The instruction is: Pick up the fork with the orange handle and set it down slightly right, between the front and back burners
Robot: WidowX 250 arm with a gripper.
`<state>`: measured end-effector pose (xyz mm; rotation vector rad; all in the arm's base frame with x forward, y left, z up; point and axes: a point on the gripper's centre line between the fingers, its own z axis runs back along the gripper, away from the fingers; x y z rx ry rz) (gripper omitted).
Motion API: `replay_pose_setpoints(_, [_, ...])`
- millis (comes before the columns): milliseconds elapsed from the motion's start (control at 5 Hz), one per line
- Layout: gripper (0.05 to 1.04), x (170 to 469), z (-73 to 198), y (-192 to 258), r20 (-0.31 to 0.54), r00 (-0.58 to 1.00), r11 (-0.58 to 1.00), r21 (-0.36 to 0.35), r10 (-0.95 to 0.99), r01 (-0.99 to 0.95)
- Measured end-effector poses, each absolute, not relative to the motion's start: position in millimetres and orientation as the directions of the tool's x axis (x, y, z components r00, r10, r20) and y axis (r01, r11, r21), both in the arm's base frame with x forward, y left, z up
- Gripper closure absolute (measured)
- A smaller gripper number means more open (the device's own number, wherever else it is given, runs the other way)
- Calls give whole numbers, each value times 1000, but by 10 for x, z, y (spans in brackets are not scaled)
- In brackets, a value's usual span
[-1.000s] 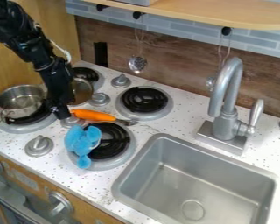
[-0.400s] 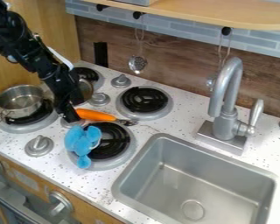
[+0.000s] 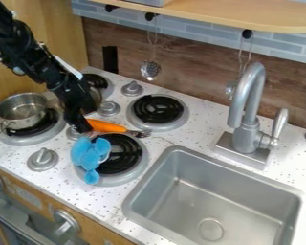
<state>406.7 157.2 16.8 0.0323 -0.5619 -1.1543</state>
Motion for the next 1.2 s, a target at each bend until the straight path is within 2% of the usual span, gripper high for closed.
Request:
replay_pose_setpoints(200, [83,4129,92,1498,423,246,386,285,-872,877])
replay_pose_setpoints(400, [139,4157,9,1410,423,219,351,263,-879,899])
replay_pose_setpoints(600, [407,4179,-10,1370,409,187,311,263,-893,913])
replay_pose_setpoints(800, [616,4196,-11,1372,392,176,297,274,-903,915])
replay_pose_setpoints(1200, [640,4159,60,1356,407,99,217,255,-908,942])
